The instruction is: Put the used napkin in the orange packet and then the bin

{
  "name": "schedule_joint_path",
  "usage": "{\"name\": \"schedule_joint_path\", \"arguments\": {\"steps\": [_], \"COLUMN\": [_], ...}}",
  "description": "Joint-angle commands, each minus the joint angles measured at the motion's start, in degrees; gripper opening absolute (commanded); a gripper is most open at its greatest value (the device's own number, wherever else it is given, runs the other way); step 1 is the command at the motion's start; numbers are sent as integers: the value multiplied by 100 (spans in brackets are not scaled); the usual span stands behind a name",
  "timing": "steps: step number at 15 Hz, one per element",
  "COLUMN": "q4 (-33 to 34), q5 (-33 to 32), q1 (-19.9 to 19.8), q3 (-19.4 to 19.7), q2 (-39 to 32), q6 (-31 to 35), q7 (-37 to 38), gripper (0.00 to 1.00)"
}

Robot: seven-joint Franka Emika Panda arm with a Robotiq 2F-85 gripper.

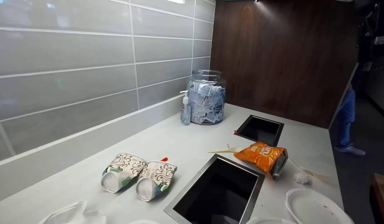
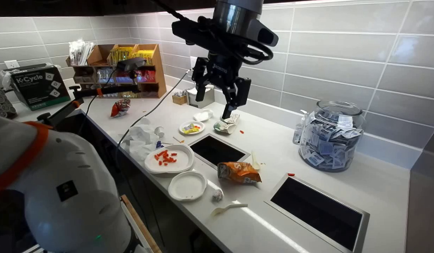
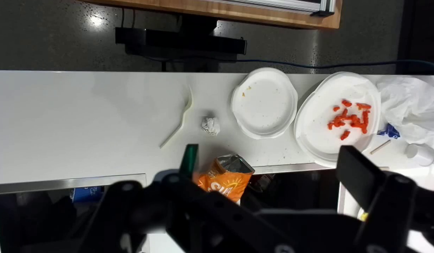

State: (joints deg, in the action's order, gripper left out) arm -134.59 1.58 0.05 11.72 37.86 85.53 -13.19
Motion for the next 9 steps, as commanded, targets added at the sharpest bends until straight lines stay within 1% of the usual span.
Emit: {"name": "schedule_joint_path", "arguments": {"steps": [1, 5, 7, 9], "q4": [-134, -802, -1156, -1519], "q5": [-98, -152, -82, 15], "q1": [-267, -540, -569, -535], "q3": [-209, -507, -587, -601], "q2": [-91, -50, 29, 72], "q6": [165, 959, 1340, 1665], "q7": [321, 1182, 1327, 1299], "gripper": [100, 100, 100, 100]}}
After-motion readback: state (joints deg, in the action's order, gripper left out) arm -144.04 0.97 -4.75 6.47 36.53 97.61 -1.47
